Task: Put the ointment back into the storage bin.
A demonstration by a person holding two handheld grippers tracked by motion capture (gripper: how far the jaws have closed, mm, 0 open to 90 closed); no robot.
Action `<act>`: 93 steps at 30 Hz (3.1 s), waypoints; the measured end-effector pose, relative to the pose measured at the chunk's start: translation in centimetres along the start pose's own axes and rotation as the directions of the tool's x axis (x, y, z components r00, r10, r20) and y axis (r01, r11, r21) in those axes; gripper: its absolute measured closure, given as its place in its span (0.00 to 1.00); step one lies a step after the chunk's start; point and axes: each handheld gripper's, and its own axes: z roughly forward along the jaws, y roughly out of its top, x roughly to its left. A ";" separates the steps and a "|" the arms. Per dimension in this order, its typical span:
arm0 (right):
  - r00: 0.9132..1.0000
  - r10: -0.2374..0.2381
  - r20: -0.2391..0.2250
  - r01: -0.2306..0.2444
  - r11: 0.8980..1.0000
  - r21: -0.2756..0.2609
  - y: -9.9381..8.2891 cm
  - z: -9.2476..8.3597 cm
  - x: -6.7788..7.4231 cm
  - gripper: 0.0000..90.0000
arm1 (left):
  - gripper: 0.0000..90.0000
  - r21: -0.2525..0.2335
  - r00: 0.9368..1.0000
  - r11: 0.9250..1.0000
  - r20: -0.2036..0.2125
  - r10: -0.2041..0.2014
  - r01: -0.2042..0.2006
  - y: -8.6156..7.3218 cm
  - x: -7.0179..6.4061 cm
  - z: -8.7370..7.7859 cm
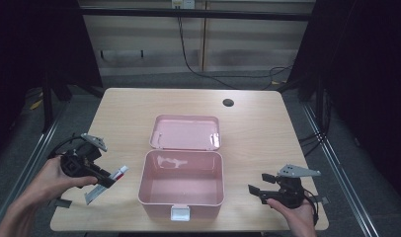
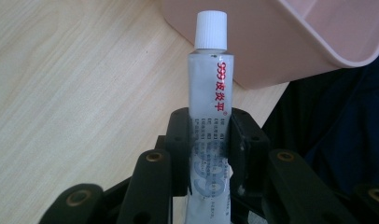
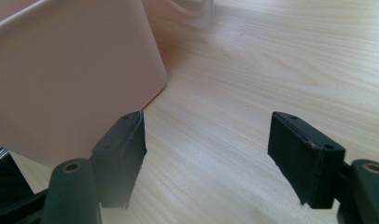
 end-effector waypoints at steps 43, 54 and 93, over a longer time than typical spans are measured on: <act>1.000 -0.002 -0.007 0.002 1.000 0.000 0.0 -0.1 -0.1 0.31 | 0.79 0.001 0.988 0.988 0.027 0.154 -0.154 6.1 -4.8 -1.8; 1.000 -0.004 -0.007 0.004 1.000 -0.002 0.0 -0.1 -0.1 0.30 | 0.79 -0.003 0.982 0.983 0.023 0.186 -0.186 8.0 -5.9 -1.3; 1.000 0.008 -0.030 -0.009 0.999 -0.031 0.1 -0.3 0.0 0.19 | 0.79 0.056 0.934 0.934 0.080 0.349 -0.353 15.1 -10.7 2.9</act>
